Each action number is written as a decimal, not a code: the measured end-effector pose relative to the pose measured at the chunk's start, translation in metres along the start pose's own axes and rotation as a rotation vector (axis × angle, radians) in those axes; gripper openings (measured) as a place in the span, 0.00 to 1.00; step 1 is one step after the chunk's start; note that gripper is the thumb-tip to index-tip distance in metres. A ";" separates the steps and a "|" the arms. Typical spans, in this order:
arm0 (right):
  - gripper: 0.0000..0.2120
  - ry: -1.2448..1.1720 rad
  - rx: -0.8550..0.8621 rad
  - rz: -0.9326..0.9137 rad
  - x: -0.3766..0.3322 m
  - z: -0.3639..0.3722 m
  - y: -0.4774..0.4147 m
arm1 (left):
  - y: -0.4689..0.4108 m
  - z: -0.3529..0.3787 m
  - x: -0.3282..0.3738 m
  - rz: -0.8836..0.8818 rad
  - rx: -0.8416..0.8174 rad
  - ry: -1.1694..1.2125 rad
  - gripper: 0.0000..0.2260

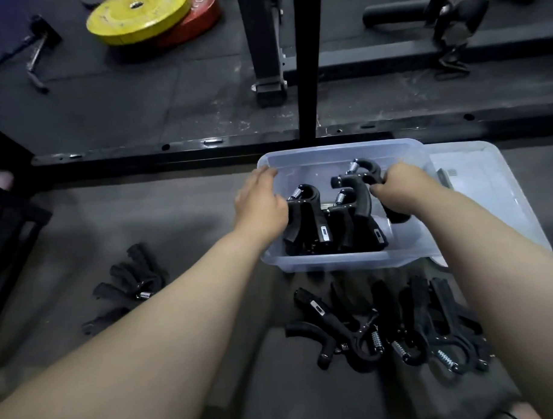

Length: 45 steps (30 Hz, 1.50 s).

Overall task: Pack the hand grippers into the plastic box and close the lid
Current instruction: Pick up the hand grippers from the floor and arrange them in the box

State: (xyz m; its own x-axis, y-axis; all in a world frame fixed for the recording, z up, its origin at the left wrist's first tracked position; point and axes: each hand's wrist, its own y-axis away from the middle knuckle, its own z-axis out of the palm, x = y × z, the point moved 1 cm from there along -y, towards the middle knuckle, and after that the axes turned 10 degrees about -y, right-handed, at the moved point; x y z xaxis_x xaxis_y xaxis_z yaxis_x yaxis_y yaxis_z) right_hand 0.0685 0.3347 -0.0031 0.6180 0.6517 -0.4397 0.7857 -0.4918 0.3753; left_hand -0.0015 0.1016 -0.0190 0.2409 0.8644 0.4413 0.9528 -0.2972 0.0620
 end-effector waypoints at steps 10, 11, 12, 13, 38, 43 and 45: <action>0.10 0.015 0.004 0.071 0.006 0.043 0.007 | 0.009 0.017 -0.010 0.033 -0.036 -0.164 0.29; 0.11 0.015 0.006 0.073 0.006 0.046 0.007 | 0.010 0.017 -0.010 0.036 -0.034 -0.166 0.29; 0.12 0.013 0.011 0.076 0.006 0.049 0.008 | 0.010 0.017 -0.010 0.039 -0.033 -0.165 0.29; 0.13 0.010 0.016 0.080 0.006 0.050 0.007 | 0.011 0.017 -0.011 0.040 -0.031 -0.163 0.29; 0.16 -0.133 -0.060 0.102 0.005 0.065 0.000 | 0.013 0.015 -0.010 0.039 -0.034 -0.162 0.31; 0.23 -0.134 0.089 0.036 -0.013 0.067 0.006 | 0.013 0.014 -0.015 0.081 -0.020 -0.079 0.26; 0.23 -0.156 0.110 -0.066 -0.031 0.068 0.010 | 0.015 0.011 -0.022 0.112 0.005 -0.016 0.23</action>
State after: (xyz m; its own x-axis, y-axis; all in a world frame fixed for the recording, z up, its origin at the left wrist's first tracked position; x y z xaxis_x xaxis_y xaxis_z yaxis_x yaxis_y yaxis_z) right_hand 0.0590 0.2705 -0.0415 0.5553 0.5915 -0.5846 0.8176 -0.5168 0.2538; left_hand 0.0095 0.0826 -0.0382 0.3487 0.8325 0.4304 0.9208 -0.3900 0.0084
